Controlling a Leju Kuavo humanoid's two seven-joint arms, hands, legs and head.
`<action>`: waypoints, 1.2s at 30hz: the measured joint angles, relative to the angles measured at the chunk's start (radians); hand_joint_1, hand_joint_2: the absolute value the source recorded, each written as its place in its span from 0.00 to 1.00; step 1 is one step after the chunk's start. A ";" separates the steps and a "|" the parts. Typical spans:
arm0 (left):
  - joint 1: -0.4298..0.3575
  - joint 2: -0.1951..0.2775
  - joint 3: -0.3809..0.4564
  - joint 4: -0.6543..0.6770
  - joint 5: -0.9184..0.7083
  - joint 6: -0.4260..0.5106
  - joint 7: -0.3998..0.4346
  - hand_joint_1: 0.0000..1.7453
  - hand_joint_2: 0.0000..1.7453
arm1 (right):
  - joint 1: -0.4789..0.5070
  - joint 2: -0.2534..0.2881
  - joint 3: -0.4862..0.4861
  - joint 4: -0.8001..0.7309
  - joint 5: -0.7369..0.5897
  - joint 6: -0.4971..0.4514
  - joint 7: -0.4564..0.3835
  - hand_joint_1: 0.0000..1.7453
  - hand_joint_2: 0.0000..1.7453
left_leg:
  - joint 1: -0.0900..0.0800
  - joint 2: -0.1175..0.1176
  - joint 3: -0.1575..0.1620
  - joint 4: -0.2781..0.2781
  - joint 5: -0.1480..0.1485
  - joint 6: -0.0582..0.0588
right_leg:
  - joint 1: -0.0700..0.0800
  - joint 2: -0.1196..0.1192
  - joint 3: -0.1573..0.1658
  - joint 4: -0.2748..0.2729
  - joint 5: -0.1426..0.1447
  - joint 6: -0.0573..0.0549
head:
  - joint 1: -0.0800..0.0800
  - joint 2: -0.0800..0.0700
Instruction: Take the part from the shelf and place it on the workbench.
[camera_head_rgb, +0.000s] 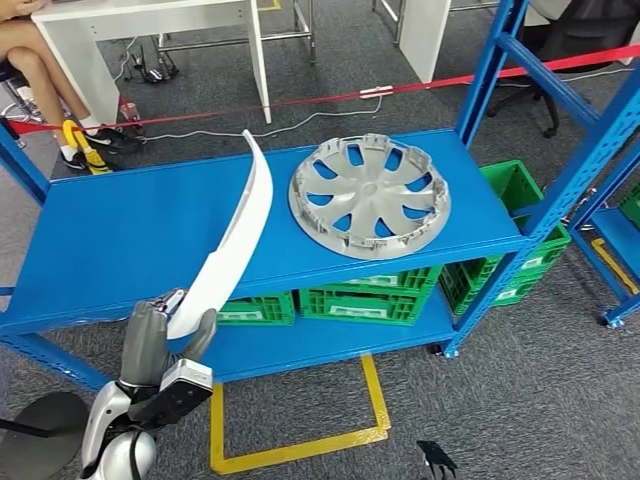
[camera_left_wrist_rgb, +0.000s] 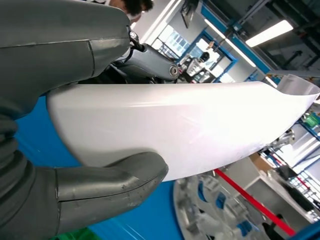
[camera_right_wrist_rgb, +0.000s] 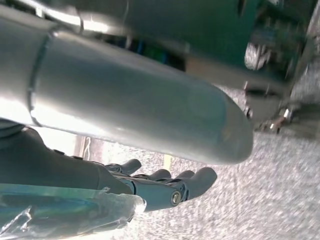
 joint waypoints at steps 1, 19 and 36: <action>0.002 -0.001 0.001 0.000 0.001 0.000 0.000 1.00 1.00 | 0.000 -0.001 -0.001 0.000 0.000 -0.001 0.000 0.00 0.00 | 0.002 -0.021 -0.007 0.019 -0.026 -0.008 | -0.003 0.010 -0.007 -0.003 0.011 -0.009 | 0.000 0.000; -0.016 -0.022 0.052 0.033 -0.007 0.003 0.042 1.00 1.00 | 0.023 0.000 -0.078 0.000 -0.017 -0.002 0.018 0.00 0.00 | 0.008 -0.110 0.071 -0.030 -0.047 0.044 | -0.011 0.079 -0.214 0.164 -0.006 0.042 | 0.010 0.000; -0.008 -0.018 0.076 0.087 0.018 -0.033 0.053 1.00 1.00 | 0.036 -0.002 -0.118 0.003 0.004 -0.007 0.002 0.00 0.00 | 0.005 -0.093 -0.075 0.246 -0.184 -0.017 | -0.006 0.062 -0.058 -0.017 0.067 -0.014 | 0.004 0.000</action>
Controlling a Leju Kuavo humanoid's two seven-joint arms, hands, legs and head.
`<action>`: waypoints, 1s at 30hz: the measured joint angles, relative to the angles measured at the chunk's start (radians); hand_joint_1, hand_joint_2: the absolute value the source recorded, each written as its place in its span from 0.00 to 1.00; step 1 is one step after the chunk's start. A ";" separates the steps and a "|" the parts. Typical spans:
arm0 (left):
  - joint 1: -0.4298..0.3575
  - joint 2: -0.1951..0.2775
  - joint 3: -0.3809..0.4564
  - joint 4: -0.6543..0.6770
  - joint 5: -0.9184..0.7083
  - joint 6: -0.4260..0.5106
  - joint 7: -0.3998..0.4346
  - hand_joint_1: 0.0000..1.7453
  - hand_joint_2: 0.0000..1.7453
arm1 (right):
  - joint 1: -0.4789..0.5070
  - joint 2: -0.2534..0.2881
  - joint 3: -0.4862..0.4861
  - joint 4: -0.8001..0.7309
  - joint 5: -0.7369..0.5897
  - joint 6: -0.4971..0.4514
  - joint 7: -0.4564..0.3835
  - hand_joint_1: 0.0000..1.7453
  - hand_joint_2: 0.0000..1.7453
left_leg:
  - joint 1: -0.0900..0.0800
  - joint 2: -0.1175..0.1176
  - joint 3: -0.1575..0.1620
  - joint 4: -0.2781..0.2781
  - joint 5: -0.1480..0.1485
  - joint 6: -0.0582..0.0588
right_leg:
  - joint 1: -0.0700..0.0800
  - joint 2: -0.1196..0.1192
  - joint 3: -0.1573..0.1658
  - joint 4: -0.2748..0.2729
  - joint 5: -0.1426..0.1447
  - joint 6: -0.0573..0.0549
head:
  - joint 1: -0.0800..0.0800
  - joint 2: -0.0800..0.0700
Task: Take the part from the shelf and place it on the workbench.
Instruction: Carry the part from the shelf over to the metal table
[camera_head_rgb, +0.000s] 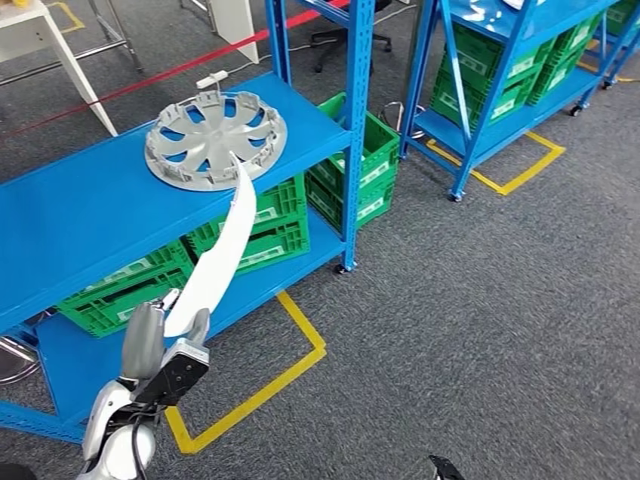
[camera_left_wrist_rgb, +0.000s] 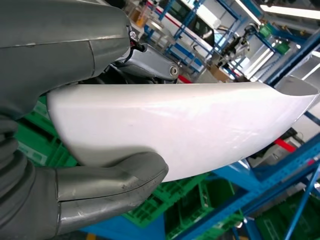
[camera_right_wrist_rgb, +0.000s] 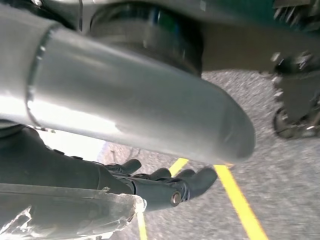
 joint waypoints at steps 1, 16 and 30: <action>0.000 0.000 0.000 0.002 0.001 0.000 0.000 1.00 1.00 | 0.002 0.000 -0.001 0.000 0.001 0.000 0.000 0.00 0.00 | -0.001 -0.002 0.009 0.019 0.007 0.003 | 0.000 0.013 -0.018 0.001 0.014 0.001 | 0.000 0.000; 0.016 0.005 0.004 0.016 0.031 0.005 -0.022 1.00 1.00 | 0.016 -0.011 -0.027 0.004 0.034 0.012 0.005 0.00 0.00 | -0.001 0.020 0.139 -0.283 0.147 0.062 | -0.007 -0.001 -0.163 0.301 -0.099 0.065 | 0.009 0.000; 0.012 0.016 0.006 0.023 0.065 -0.005 -0.054 1.00 1.00 | -0.010 -0.010 -0.041 0.002 0.046 0.015 -0.020 0.00 0.00 | 0.003 0.000 0.014 -0.031 0.009 0.006 | 0.004 -0.006 0.031 -0.018 -0.007 0.002 | 0.000 0.000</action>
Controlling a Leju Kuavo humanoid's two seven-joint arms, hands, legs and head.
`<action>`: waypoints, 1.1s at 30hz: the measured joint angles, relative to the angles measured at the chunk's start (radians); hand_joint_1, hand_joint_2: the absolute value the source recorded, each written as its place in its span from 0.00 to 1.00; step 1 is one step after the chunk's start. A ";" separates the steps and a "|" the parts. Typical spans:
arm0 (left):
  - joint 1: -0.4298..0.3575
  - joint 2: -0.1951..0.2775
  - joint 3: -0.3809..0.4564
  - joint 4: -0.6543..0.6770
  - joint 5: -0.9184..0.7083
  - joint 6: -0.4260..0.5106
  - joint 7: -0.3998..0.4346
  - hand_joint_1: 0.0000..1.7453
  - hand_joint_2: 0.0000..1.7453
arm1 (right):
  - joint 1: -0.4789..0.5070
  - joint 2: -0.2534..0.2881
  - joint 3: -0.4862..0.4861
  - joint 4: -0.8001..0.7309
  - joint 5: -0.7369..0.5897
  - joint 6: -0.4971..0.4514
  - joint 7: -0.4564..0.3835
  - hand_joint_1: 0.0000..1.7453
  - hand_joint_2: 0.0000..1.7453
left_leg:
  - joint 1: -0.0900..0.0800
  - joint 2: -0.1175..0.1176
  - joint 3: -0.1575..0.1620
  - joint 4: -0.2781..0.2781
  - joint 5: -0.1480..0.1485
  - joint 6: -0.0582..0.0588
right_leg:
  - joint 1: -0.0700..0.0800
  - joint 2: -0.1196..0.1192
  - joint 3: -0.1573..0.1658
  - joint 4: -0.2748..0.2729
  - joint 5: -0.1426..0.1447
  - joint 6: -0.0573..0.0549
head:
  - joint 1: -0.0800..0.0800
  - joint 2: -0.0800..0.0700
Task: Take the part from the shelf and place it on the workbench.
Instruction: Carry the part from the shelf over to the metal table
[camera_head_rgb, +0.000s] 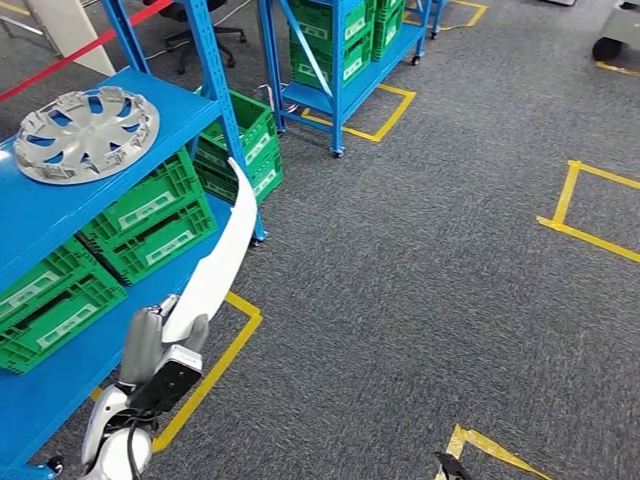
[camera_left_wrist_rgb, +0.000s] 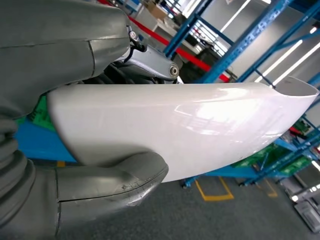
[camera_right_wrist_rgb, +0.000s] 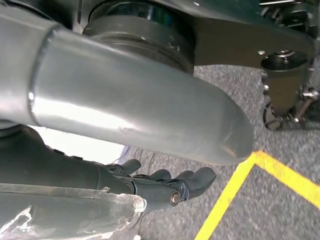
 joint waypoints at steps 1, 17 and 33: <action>0.000 0.000 0.000 0.002 0.002 -0.002 -0.001 1.00 1.00 | 0.001 0.000 -0.002 0.000 0.000 0.000 0.000 0.00 0.00 | 0.000 -0.003 -0.002 0.034 -0.006 0.001 | 0.001 0.014 -0.015 0.001 0.010 0.000 | 0.000 0.000; -0.010 -0.003 0.017 0.003 0.065 0.003 -0.079 1.00 1.00 | 0.032 -0.002 -0.056 0.004 0.001 -0.014 0.012 0.00 0.00 | 0.002 0.023 0.156 -0.250 0.112 0.046 | -0.006 0.002 -0.218 0.335 -0.085 0.064 | 0.017 0.000; -0.021 -0.014 0.018 0.004 0.127 -0.003 -0.123 1.00 1.00 | 0.034 0.004 -0.100 0.006 0.007 -0.018 -0.001 0.00 0.00 | -0.006 -0.004 0.010 0.050 -0.014 0.009 | 0.007 0.036 -0.038 0.028 0.012 -0.008 | 0.006 0.000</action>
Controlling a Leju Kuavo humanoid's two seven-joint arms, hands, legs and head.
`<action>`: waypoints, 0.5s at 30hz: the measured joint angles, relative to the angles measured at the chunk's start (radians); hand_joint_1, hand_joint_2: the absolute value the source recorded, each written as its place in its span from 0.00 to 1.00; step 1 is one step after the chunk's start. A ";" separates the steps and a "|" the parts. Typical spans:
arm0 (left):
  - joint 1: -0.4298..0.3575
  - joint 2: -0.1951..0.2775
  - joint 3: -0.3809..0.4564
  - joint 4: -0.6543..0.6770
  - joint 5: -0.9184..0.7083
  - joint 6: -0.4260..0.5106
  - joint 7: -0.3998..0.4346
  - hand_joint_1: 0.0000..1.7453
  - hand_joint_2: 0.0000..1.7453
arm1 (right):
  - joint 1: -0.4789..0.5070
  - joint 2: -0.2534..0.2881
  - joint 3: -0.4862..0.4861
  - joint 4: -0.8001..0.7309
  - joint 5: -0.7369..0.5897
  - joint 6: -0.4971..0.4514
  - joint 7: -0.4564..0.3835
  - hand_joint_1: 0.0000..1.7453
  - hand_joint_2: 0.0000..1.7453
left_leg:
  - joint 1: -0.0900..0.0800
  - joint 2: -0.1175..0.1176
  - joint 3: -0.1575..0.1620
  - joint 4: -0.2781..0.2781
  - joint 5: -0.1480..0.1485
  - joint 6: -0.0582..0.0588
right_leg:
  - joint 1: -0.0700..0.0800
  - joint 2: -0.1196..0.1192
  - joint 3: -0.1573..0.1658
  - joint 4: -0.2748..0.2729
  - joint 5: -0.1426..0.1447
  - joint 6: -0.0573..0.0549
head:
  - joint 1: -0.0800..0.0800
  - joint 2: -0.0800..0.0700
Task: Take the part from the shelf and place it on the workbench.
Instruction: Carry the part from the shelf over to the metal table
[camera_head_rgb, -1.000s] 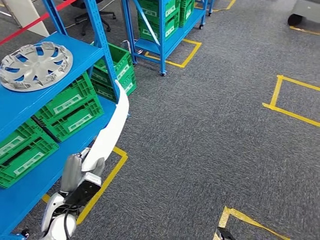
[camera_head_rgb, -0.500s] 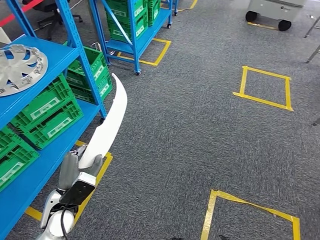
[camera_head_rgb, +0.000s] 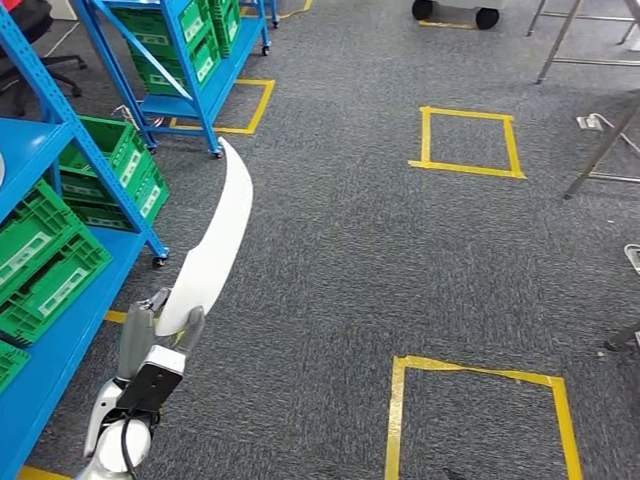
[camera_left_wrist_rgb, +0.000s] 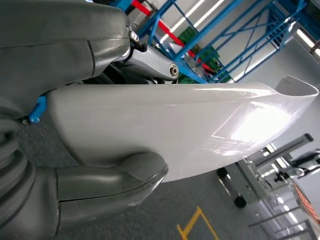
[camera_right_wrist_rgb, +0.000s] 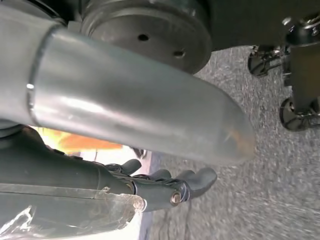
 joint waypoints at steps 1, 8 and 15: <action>0.000 0.000 0.000 0.000 0.003 0.000 -0.001 1.00 1.00 | 0.001 0.001 -0.006 0.000 -0.001 0.000 0.000 0.00 0.00 | 0.001 -0.004 0.016 -0.039 0.035 0.002 | -0.001 0.014 0.000 0.001 0.002 0.001 | 0.000 0.000; -0.003 0.001 0.000 0.000 0.014 -0.004 -0.003 1.00 1.00 | 0.005 0.002 -0.035 0.001 0.002 0.002 0.001 0.00 0.00 | 0.011 -0.068 0.103 -0.271 0.139 0.015 | -0.005 0.087 -0.037 0.008 0.022 0.036 | 0.000 0.000; -0.013 0.002 0.002 0.001 0.018 -0.016 -0.011 1.00 1.00 | 0.003 0.009 -0.041 0.001 0.018 -0.001 0.003 0.00 0.00 | 0.009 0.022 0.104 -0.277 0.145 0.031 | -0.012 -0.032 -0.166 0.294 -0.103 0.064 | 0.015 0.000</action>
